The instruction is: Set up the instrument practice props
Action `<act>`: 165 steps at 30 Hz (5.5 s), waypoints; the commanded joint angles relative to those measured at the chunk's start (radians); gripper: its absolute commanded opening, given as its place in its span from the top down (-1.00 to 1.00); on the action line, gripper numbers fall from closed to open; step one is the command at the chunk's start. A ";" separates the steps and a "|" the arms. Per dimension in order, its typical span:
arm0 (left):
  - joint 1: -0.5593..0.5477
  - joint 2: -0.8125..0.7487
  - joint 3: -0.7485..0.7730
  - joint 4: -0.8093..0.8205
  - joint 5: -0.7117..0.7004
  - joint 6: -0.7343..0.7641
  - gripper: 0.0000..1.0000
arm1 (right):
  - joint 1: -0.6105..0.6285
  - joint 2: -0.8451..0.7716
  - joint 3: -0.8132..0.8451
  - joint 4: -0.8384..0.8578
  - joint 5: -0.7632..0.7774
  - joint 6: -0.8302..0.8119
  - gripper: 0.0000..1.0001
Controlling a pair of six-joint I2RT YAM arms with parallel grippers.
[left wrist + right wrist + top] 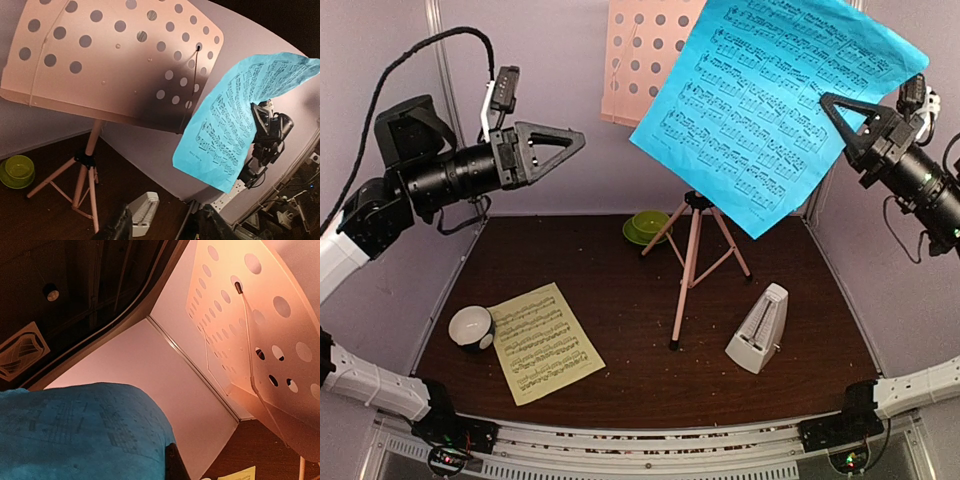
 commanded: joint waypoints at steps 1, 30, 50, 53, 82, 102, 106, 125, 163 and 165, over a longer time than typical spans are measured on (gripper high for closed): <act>-0.001 0.004 0.117 -0.282 -0.233 0.324 0.03 | 0.013 0.094 0.226 -0.339 0.018 -0.096 1.00; 0.125 0.495 0.696 -0.130 -0.306 0.766 -0.17 | -0.198 0.682 1.143 -0.654 0.053 -0.279 1.00; 0.260 0.786 0.998 -0.061 -0.149 0.642 0.09 | -0.251 0.846 1.219 -0.466 0.046 -0.414 1.00; 0.261 0.803 1.010 -0.059 -0.139 0.647 0.28 | -0.251 0.850 1.219 -0.445 0.073 -0.433 1.00; 0.260 0.712 0.786 0.257 -0.130 0.634 1.00 | -0.236 0.889 1.213 -0.392 0.135 -0.556 1.00; 0.260 0.677 0.645 0.419 0.022 0.681 1.00 | -0.236 0.971 1.209 -0.279 0.057 -0.757 1.00; 0.261 0.675 0.643 0.416 0.034 0.693 1.00 | -0.237 0.985 1.208 -0.267 0.054 -0.827 1.00; 0.260 0.672 0.629 0.403 0.056 0.718 1.00 | -0.253 1.033 1.207 -0.200 0.069 -0.870 0.60; 0.261 0.678 0.629 0.392 0.074 0.733 1.00 | -0.318 1.021 1.148 -0.148 -0.165 -1.194 1.00; 0.261 0.678 0.629 0.390 0.074 0.733 1.00 | -0.322 1.027 1.151 -0.132 -0.169 -1.200 0.98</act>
